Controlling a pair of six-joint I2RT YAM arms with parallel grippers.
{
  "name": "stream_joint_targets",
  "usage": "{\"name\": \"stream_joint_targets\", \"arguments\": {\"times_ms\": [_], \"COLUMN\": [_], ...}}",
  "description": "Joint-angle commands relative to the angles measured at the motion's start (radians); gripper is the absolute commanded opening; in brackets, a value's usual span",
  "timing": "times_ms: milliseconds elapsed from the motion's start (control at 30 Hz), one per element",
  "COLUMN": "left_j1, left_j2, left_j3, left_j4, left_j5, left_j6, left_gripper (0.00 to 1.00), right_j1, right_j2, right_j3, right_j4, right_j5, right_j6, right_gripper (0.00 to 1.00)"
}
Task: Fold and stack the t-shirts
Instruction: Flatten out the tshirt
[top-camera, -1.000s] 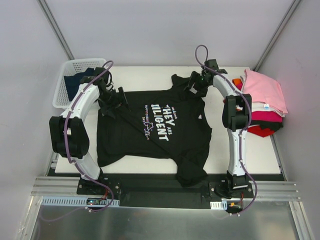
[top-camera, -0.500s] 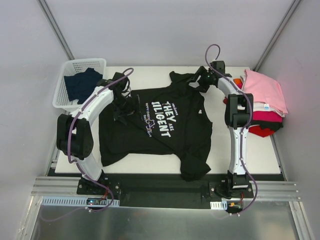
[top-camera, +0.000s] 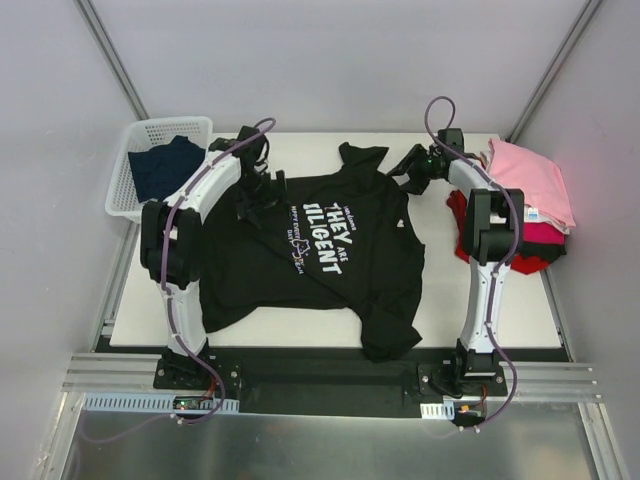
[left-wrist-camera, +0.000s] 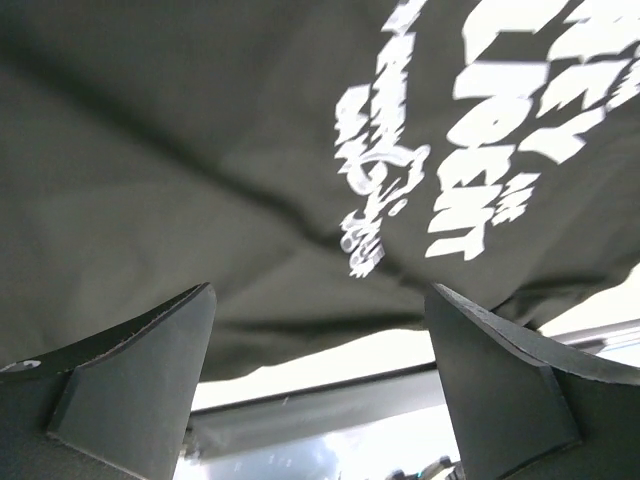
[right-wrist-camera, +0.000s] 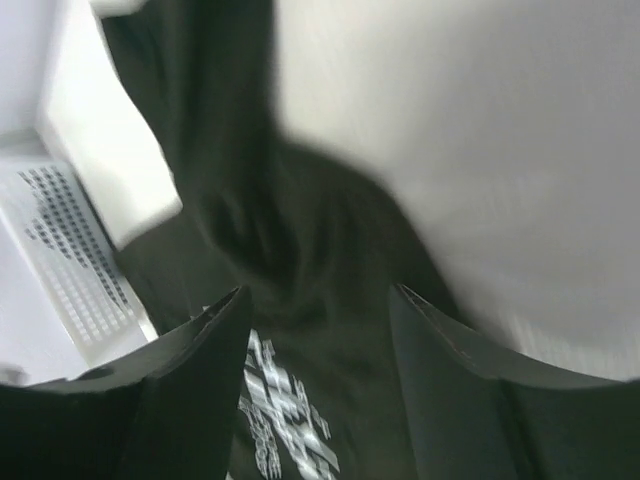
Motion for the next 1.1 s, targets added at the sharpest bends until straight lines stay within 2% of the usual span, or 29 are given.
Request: {"name": "stream_joint_targets", "arguments": {"times_ms": [0,100,200,333,433,533,667,800,900,1067], "left_j1": [0.002,0.002,0.002,0.002,-0.002,-0.001,-0.002,-0.001,-0.001,-0.004], "left_j2": [0.044,0.000,-0.059,-0.105,-0.123,-0.180,-0.303,-0.384,-0.445,-0.603], "left_j3": [0.155,0.071,-0.024,-0.082,-0.134,-0.208,-0.317,-0.357,-0.398,-0.588], "left_j4": [-0.022,-0.023,-0.023,-0.023,-0.020,-0.002,0.015,0.017,0.017,0.070], "left_j5": [0.071,0.094,0.048,0.013,0.030,0.048,0.005,0.000,0.032,0.100], "left_j6": [-0.019,-0.021,-0.010,-0.039,-0.068,-0.084,-0.120,-0.169,-0.223,-0.327], "left_gripper": [0.87,0.87,0.88,0.88,0.88,0.88,0.89,0.90,0.90,0.92], "right_j1": [0.027,0.051,0.097,0.224,0.287,0.330,0.364,0.372,0.377,0.395], "right_j2": [-0.278,-0.450,-0.567,-0.728,-0.796,-0.871,-0.963,-1.058,-1.144,-1.296], "right_j3": [-0.072,-0.205,-0.354,-0.468,-0.538,-0.627,-0.733,-0.799,-0.879,-1.041], "right_j4": [-0.294,-0.465,-0.623,-0.845,-0.904,-0.911,-0.911,-0.927,-0.910,-0.862], "right_j5": [0.006,0.061,0.147,0.302,0.380,0.407,0.404,0.405,0.381,0.385], "right_j6": [-0.154,-0.240,-0.300,-0.314,-0.277,-0.249,-0.252,-0.281,-0.277,-0.216], "right_gripper": [0.59,0.64,0.62,0.57,0.61,0.62,0.65,0.65,0.66,0.63]}}
